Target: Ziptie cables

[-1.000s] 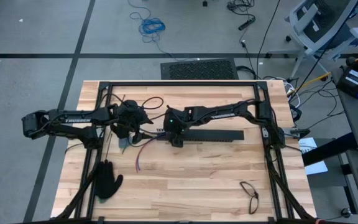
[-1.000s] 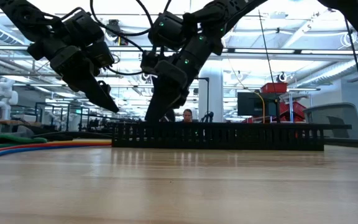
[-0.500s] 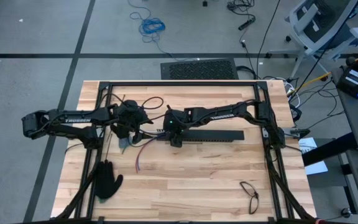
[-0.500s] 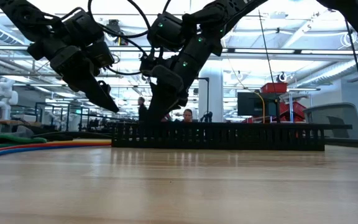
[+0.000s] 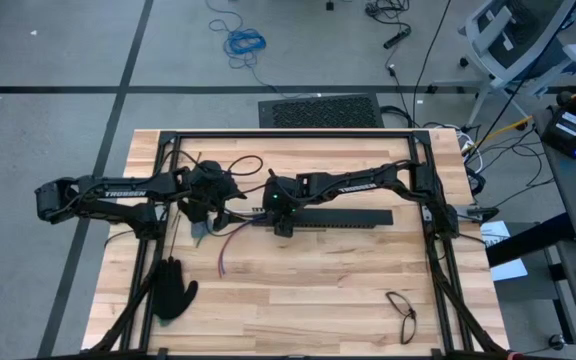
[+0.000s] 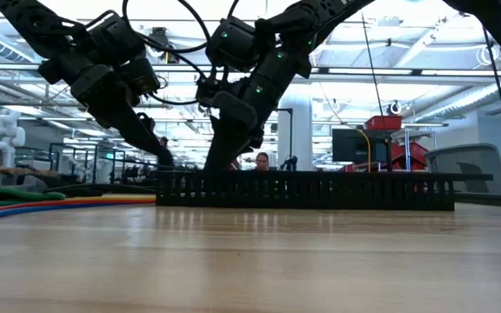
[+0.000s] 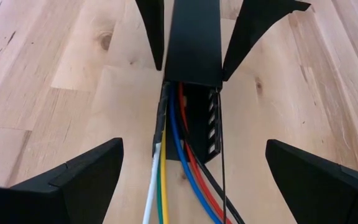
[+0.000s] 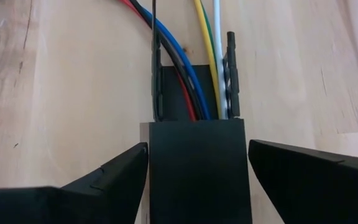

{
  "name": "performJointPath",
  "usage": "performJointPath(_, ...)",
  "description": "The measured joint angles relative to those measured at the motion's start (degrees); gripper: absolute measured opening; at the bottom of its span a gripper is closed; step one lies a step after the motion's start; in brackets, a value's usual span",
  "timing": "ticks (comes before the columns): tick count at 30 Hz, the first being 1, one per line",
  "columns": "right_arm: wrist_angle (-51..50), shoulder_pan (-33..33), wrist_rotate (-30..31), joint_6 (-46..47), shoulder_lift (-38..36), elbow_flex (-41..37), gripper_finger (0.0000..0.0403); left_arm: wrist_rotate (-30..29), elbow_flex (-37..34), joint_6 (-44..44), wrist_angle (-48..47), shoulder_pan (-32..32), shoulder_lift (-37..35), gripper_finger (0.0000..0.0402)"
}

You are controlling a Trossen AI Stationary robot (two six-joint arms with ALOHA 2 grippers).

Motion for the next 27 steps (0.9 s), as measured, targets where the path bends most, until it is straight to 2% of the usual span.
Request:
performJointPath(4, -0.22, 0.00, 0.29, 0.00, 0.00, 0.00, 0.0272, -0.13, 0.00, 0.04, 0.00, 0.01, 0.00, 0.0389)
performJointPath(10, -0.31, 0.00, 1.37, -0.07, 0.00, 0.00, 0.0244, -4.80, 0.00, 0.03, -0.01, 0.01, 0.00, 0.0389)
performJointPath(15, -0.37, 0.00, 1.41, -0.03, 0.00, 0.00, 0.0229, -6.51, 0.00, -1.38, 0.13, -0.01, 0.00, 0.0389)
performJointPath(21, -0.38, 0.00, 1.38, -0.18, 0.00, 0.00, 0.0245, -2.24, -0.02, -3.38, 4.67, -0.12, 0.43, 0.0389)
performJointPath(27, -0.44, 0.00, 1.36, -0.09, 0.00, 0.00, 0.0241, -2.20, -0.02, -0.34, 3.84, -0.12, 2.28, 0.0389)
